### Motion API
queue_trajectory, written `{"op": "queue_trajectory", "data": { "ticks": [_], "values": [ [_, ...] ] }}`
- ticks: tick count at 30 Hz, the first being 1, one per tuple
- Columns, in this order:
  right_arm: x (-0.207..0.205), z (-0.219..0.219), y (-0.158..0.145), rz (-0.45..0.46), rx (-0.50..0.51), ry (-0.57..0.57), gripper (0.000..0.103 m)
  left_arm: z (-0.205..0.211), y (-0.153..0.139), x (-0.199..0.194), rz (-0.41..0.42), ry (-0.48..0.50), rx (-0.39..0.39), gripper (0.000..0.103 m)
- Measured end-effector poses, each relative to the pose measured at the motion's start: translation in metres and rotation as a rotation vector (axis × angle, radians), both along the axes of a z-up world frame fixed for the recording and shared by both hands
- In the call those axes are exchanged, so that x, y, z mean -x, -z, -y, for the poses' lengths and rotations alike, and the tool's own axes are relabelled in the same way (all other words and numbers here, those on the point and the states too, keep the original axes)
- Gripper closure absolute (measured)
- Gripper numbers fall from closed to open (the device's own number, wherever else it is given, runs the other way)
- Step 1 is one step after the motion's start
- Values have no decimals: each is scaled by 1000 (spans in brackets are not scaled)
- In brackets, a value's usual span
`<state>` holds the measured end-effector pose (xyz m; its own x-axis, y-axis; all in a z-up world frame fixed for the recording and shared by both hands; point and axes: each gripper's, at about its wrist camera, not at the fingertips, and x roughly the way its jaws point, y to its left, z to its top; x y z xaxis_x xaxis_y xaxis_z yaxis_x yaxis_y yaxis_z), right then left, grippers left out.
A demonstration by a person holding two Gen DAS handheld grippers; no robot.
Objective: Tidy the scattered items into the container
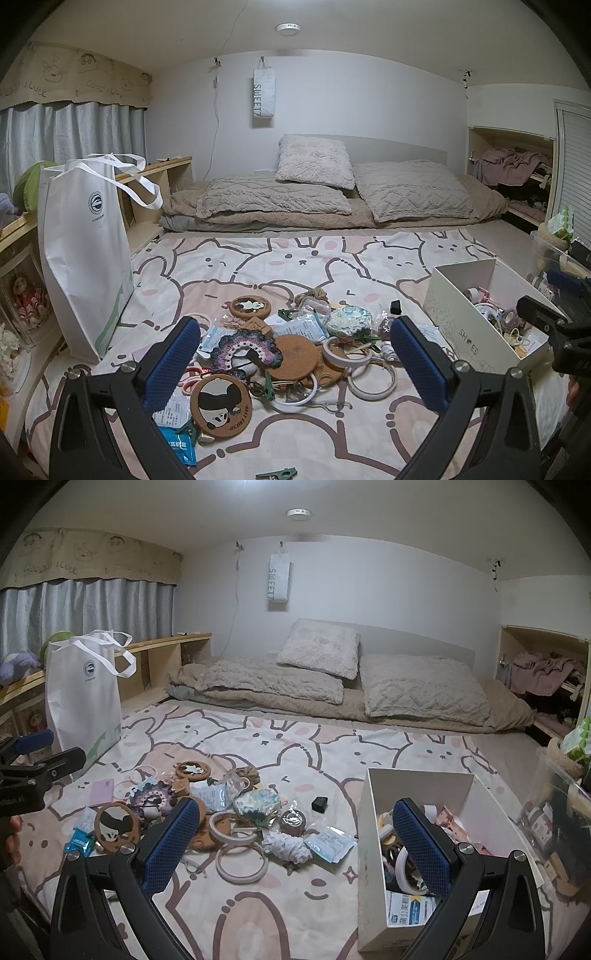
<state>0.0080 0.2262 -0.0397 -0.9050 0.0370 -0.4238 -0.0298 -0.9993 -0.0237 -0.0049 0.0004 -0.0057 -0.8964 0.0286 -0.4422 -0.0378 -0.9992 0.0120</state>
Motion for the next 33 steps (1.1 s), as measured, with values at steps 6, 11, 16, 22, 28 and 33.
{"op": "queue_trajectory", "data": {
  "ticks": [6, 11, 16, 22, 28, 33],
  "values": [
    [-2, -3, -3, -10, 0, 6, 0, 1, 0, 0, -3, -2, -4, 0],
    [-2, -5, -4, -13, 4, 12, 0, 5, -2, 0, -7, -3, -7, 0],
    [-2, -8, -3, -14, 15, 13, 0, 6, -2, -1, -9, -3, -6, 0],
    [-4, -13, -3, -29, 36, 11, 0, 17, -6, -3, -9, -23, -23, 0],
    [-2, -19, -1, -27, 47, 15, 0, 31, -4, -3, -3, -66, -26, 0],
    [-1, -24, 2, -23, 64, 21, 0, 36, 7, -2, 36, -87, -9, 0]
  ]
}}
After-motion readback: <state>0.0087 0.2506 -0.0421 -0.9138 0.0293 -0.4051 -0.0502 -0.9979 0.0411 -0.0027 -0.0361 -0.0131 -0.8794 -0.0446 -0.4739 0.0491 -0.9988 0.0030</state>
